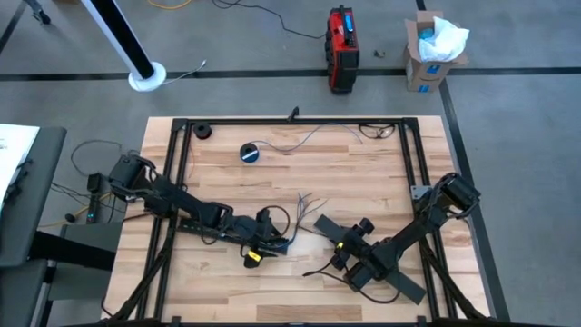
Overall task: Ziptie cables
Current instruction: Close the black cable duct with the black cable duct cover
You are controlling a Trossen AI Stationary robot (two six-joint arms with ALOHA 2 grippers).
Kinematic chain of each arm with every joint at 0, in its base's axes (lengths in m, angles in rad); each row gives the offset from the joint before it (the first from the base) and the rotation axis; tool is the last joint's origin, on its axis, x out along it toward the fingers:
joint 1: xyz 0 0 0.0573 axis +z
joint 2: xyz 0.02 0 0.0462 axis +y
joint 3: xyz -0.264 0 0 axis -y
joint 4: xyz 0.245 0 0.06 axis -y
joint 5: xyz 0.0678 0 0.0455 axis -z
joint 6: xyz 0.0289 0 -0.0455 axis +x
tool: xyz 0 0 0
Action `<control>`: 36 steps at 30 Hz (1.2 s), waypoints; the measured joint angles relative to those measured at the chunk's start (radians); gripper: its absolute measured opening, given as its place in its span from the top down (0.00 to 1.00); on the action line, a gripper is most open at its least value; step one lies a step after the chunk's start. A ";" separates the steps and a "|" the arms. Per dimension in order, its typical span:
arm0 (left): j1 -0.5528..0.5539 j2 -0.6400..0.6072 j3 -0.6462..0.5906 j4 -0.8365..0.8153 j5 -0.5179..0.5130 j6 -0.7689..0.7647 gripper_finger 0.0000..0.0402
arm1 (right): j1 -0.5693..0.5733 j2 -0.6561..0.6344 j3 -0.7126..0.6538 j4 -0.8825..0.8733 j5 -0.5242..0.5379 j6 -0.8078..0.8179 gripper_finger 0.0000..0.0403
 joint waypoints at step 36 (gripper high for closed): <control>-0.076 0.235 -0.043 0.396 -0.027 -0.011 0.18 | -0.051 0.000 0.000 0.009 0.030 -0.162 0.46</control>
